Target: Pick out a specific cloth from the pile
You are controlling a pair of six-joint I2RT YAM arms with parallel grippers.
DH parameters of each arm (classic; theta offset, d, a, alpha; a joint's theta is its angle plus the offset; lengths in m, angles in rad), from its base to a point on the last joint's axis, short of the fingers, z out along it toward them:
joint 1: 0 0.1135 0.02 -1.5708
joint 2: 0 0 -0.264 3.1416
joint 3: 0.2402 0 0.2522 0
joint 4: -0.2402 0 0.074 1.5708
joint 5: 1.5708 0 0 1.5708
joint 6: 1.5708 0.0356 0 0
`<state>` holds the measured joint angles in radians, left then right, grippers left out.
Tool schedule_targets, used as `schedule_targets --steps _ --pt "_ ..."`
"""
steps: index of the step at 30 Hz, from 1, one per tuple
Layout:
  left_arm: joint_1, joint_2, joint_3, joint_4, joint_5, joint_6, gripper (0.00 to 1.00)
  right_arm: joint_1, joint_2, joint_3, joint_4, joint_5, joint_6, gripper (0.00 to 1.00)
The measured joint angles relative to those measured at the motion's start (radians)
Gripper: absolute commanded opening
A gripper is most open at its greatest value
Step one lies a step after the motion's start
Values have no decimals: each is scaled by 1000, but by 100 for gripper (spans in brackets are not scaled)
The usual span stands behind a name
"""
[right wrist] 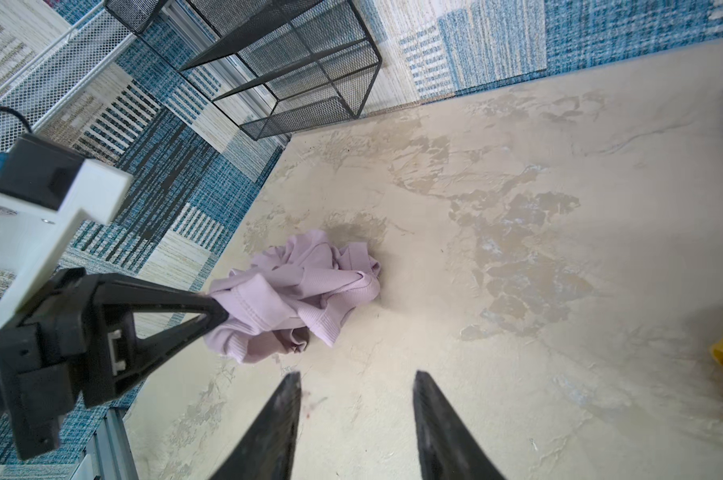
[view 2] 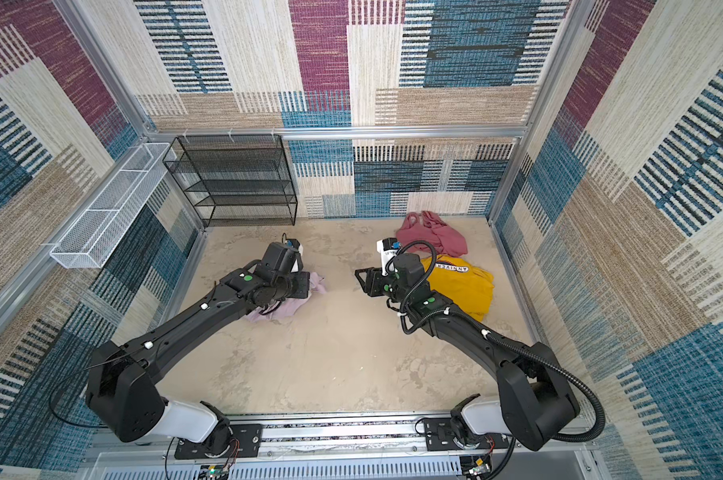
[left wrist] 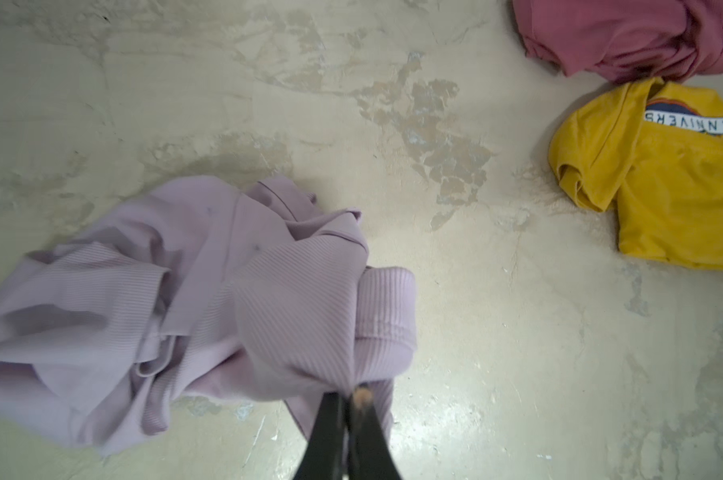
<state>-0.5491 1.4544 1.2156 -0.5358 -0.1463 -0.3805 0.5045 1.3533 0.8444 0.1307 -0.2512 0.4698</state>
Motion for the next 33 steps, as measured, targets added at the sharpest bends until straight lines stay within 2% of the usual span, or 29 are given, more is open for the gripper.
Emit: schedule_targets --steps 18,27,33 --pt "352 -42 -4 1 -7 21 0 0 7 13 -2 -11 4 48" --pt "489 49 -72 36 21 -13 0 0 30 29 -5 -26 5 47" --pt "547 130 -80 71 47 -44 0 0 36 32 -9 -29 5 47"
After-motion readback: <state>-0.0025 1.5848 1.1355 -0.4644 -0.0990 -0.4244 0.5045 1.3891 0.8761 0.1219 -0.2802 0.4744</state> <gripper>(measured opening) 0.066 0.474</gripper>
